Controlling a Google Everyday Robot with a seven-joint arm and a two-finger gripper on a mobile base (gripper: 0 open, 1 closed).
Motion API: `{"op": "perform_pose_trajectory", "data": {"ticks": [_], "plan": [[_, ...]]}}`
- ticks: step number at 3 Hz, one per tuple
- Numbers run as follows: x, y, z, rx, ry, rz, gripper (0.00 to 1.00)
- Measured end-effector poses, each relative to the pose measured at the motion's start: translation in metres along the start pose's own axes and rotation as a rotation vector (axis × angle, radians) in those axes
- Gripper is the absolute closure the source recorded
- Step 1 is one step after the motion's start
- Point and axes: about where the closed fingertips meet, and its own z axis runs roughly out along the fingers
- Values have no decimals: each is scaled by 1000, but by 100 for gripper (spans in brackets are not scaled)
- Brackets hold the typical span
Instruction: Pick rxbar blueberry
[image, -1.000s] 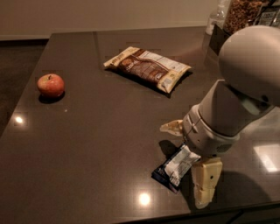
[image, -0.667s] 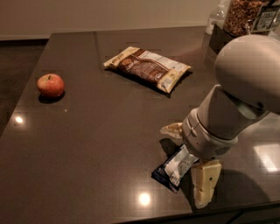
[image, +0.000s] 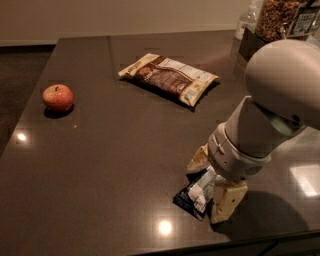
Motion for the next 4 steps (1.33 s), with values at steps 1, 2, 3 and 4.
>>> {"op": "perform_pose_trajectory", "data": {"ticks": [1, 2, 3, 4], "plan": [[-1, -1, -5, -5, -6, 7, 80], [-2, -1, -6, -5, -6, 7, 100], [-2, -7, -18, -10, -16, 50, 100], [-7, -26, -49, 10, -42, 86, 100]]}}
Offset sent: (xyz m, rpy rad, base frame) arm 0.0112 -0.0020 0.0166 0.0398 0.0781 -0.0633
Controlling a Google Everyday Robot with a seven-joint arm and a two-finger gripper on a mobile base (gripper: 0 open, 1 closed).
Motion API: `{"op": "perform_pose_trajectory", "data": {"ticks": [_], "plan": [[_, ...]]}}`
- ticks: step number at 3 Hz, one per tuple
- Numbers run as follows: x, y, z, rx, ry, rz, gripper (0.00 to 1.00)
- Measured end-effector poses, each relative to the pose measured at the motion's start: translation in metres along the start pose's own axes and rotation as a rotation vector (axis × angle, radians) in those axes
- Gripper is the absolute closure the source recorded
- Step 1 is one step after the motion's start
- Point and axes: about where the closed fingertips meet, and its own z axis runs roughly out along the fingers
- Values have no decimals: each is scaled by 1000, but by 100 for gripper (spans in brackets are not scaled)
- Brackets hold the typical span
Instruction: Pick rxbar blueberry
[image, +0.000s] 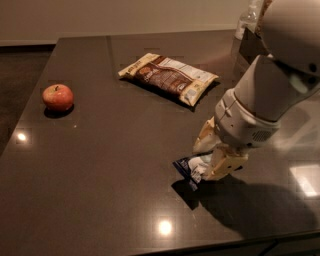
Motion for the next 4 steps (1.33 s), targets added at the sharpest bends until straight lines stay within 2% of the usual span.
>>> {"op": "perform_pose_trajectory", "data": {"ticks": [2, 4], "plan": [[-15, -21, -37, 31, -37, -12, 100], [-28, -19, -49, 22, -114, -14, 100]]}}
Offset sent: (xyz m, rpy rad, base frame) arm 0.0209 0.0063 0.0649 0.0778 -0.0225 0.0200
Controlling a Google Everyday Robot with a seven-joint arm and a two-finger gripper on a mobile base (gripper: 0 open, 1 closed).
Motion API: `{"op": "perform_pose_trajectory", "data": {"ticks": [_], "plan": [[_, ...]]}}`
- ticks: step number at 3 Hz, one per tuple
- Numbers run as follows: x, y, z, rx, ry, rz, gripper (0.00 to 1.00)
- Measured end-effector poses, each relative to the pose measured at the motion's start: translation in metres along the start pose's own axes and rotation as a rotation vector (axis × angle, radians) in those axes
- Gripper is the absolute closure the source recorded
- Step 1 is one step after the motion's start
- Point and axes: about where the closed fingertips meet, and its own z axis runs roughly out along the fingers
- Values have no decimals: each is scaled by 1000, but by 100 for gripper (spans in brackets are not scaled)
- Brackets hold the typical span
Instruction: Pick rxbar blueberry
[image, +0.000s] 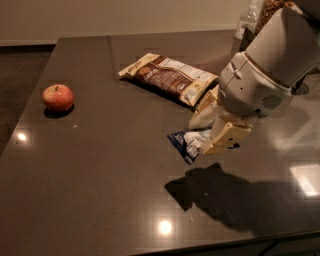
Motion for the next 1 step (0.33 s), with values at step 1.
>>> {"op": "perform_pose_trajectory", "data": {"ticks": [1], "plan": [[-2, 0, 0, 0, -10, 0, 100]]}}
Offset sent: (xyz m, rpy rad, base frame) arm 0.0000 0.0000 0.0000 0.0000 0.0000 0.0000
